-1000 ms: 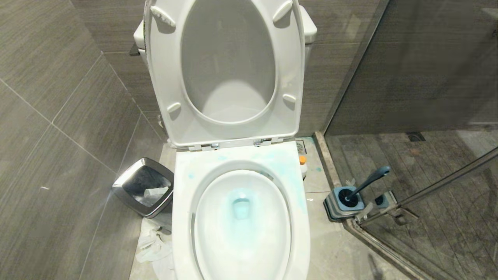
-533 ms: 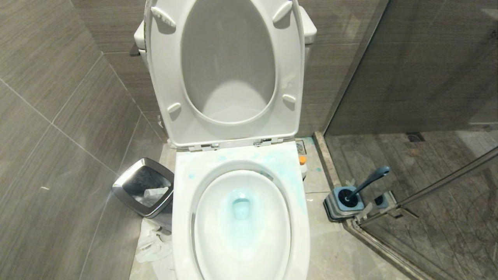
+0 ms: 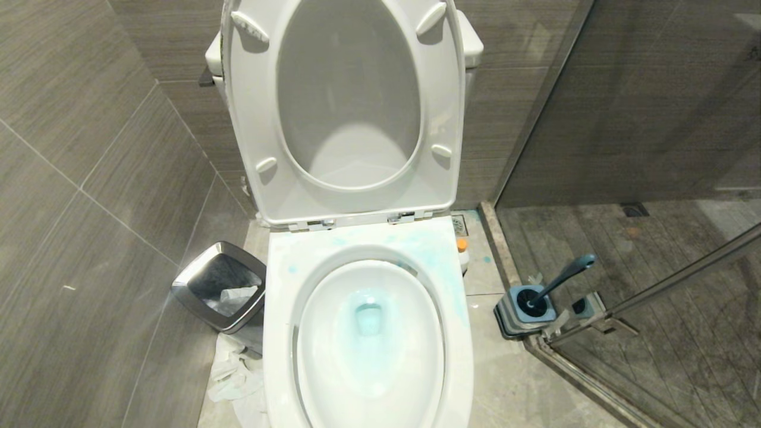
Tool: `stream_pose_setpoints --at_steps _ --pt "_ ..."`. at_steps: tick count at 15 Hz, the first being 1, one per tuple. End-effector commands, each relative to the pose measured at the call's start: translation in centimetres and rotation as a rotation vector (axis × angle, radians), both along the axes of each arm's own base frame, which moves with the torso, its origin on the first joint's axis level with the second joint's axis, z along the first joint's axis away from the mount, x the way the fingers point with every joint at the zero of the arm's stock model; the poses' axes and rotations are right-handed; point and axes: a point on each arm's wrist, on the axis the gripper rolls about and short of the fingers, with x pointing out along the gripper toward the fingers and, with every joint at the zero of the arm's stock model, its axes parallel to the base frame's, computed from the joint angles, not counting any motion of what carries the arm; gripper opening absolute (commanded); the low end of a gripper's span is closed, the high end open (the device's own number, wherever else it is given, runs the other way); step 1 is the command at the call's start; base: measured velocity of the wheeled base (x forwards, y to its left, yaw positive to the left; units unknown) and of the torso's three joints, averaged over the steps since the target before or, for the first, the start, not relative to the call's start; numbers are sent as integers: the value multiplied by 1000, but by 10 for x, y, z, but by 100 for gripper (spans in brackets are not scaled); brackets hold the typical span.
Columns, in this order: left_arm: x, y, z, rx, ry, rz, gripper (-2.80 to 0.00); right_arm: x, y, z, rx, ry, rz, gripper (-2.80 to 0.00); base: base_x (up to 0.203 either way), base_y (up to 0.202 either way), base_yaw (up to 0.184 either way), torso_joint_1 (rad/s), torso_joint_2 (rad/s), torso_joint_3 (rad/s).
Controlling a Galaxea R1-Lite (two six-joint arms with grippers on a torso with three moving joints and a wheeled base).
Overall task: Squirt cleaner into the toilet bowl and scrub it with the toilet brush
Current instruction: Flush the toilet
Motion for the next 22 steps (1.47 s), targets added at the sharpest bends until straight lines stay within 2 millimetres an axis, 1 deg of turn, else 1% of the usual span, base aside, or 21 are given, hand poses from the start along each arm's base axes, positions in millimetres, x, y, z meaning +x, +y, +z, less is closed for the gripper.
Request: stream_pose_setpoints --at_steps 1,3,5,7,11,13,18,20,22 --pt "0 0 0 0 0 1 -280 6 0 -24 31 35 9 -280 0 0 0 0 0 0" --pt "0 0 0 0 0 0 -280 13 0 -41 60 81 12 -280 0 0 0 0 0 0" --pt "0 0 0 0 0 0 -280 15 -1 -45 76 91 -18 -280 0 0 0 0 0 0" --pt "0 0 0 0 0 1 -280 15 -2 -51 87 147 -95 -280 0 0 0 0 0 0" --pt "0 0 0 0 0 1 -280 15 -2 -53 29 155 -76 -280 0 0 0 0 0 0" --pt "0 0 0 0 0 1 -280 15 -2 -52 77 158 -74 -280 0 0 0 0 0 0" --pt "0 0 0 0 0 1 -280 16 -2 -57 104 206 -69 -280 0 0 0 0 0 0" --pt "0 0 0 0 0 1 -280 16 -2 -57 173 215 -65 -280 0 0 0 0 0 0" --pt "0 0 0 0 0 1 -280 16 -2 -57 184 219 -77 -280 0 0 0 0 0 0"
